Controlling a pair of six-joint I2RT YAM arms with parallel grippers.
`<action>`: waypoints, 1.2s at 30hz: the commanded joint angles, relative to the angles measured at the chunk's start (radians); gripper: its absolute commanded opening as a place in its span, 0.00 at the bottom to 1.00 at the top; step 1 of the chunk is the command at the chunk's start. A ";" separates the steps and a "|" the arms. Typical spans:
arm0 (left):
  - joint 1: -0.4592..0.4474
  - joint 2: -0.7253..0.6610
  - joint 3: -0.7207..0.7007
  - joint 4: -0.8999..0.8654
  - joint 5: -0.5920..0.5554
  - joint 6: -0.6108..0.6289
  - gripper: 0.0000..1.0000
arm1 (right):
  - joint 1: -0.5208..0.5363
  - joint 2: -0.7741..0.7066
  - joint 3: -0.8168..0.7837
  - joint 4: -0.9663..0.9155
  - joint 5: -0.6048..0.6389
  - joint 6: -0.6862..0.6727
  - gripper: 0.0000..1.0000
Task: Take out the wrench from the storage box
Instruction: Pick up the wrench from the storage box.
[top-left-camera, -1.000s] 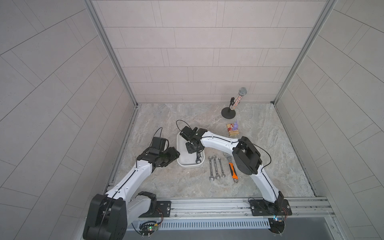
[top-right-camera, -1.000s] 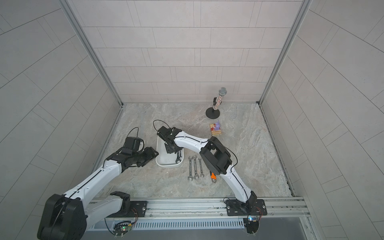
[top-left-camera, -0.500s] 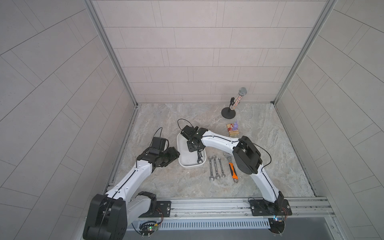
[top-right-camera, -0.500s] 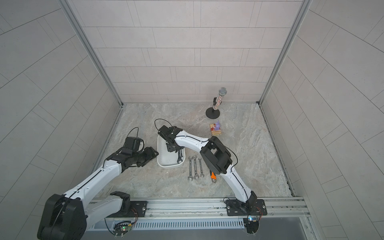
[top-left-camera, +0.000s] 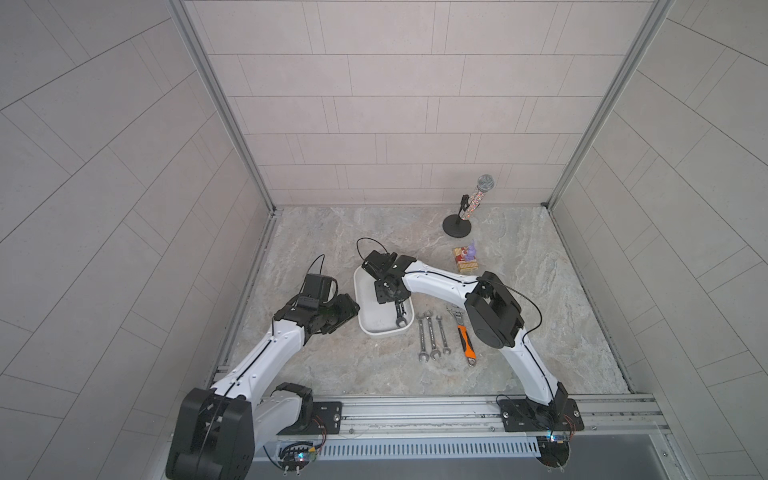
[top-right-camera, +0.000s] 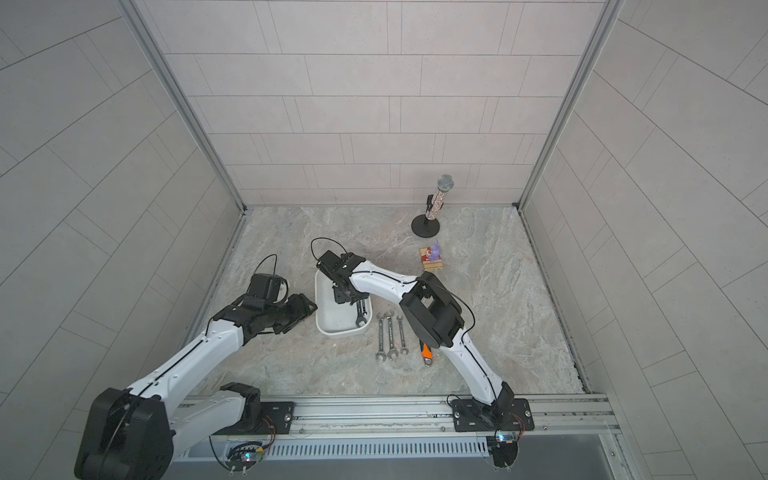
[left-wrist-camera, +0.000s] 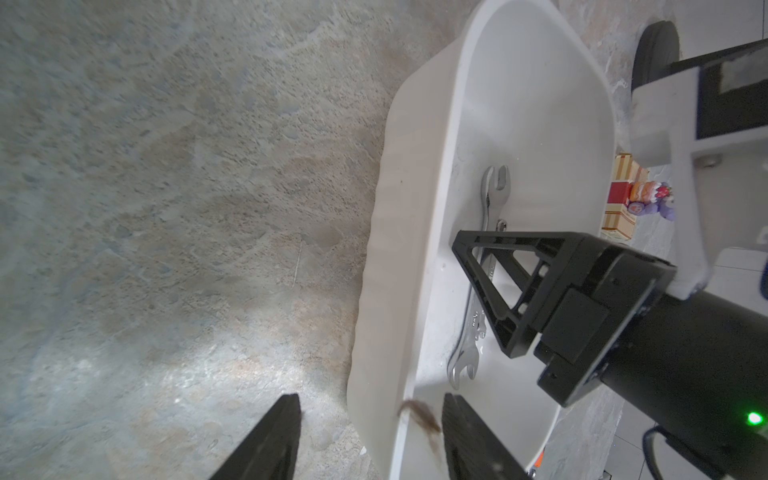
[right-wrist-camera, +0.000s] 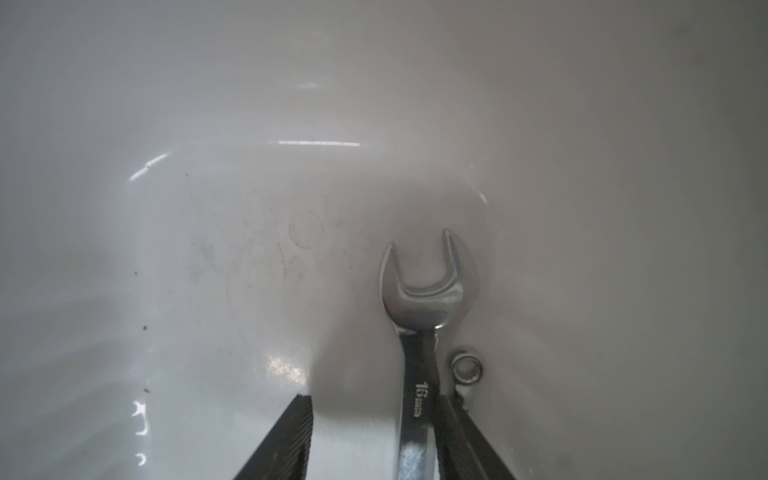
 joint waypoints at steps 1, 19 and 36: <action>-0.004 -0.020 0.004 -0.010 -0.012 0.011 0.61 | 0.003 0.040 -0.020 0.003 -0.087 0.022 0.48; -0.004 -0.017 0.011 -0.023 -0.020 0.015 0.61 | -0.016 -0.055 0.084 -0.078 -0.101 -0.449 0.44; -0.003 -0.010 0.019 -0.045 -0.049 0.020 0.61 | -0.054 0.100 0.213 -0.222 -0.189 -0.478 0.46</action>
